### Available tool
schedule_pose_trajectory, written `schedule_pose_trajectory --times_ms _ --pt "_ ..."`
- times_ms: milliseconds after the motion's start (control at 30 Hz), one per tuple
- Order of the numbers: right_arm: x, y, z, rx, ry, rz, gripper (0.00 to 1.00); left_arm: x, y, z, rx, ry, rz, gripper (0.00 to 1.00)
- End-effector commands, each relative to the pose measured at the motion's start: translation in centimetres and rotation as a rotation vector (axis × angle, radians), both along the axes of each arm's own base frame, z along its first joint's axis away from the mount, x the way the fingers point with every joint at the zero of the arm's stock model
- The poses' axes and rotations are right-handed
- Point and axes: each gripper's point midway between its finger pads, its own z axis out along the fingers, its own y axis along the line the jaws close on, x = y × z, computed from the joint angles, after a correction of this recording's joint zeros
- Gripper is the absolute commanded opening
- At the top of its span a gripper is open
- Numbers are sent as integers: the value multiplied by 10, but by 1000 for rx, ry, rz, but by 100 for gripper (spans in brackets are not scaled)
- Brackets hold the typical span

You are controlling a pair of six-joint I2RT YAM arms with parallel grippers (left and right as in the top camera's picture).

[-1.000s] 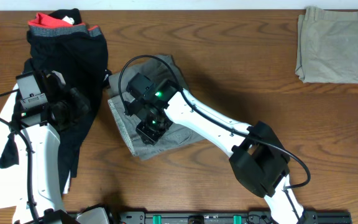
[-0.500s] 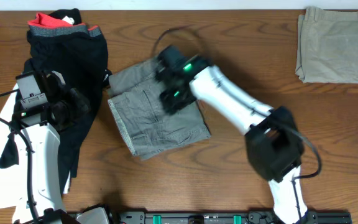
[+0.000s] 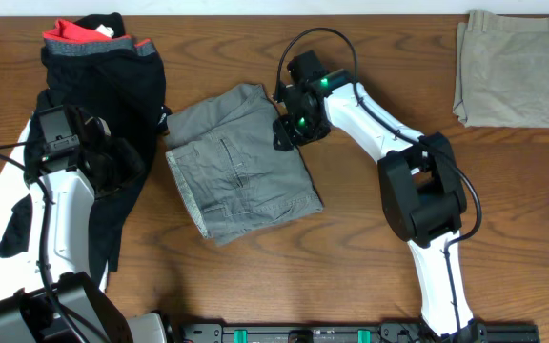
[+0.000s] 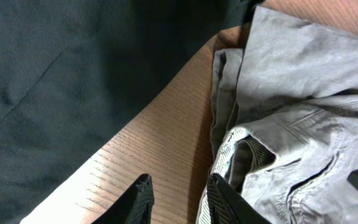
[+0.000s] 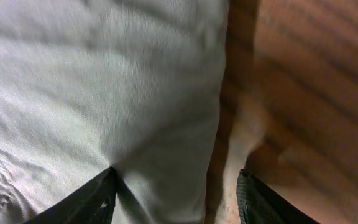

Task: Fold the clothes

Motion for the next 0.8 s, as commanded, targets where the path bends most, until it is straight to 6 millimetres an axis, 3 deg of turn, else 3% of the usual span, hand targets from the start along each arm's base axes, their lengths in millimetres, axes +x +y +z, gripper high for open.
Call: schedule_pose_trajectory --times_ms 0,267,367,467,567,633,767 --pt "1 9 -1 87 25 27 61 6 2 4 13 -12 -1 28" --pt "-21 37 16 281 154 57 56 5 2 4 13 -12 -1 28" --pt "-23 39 16 281 166 47 45 5 2 4 13 -12 -1 28" --pt "-18 35 15 272 153 35 19 5 2 4 13 -12 -1 28" --pt "-5 23 9 225 130 -34 1 5 2 4 13 -12 -1 28" --pt "8 12 7 204 117 -95 1 5 2 4 13 -12 -1 28" --pt "42 -35 2 153 105 -302 1 5 2 4 12 -12 -1 28"
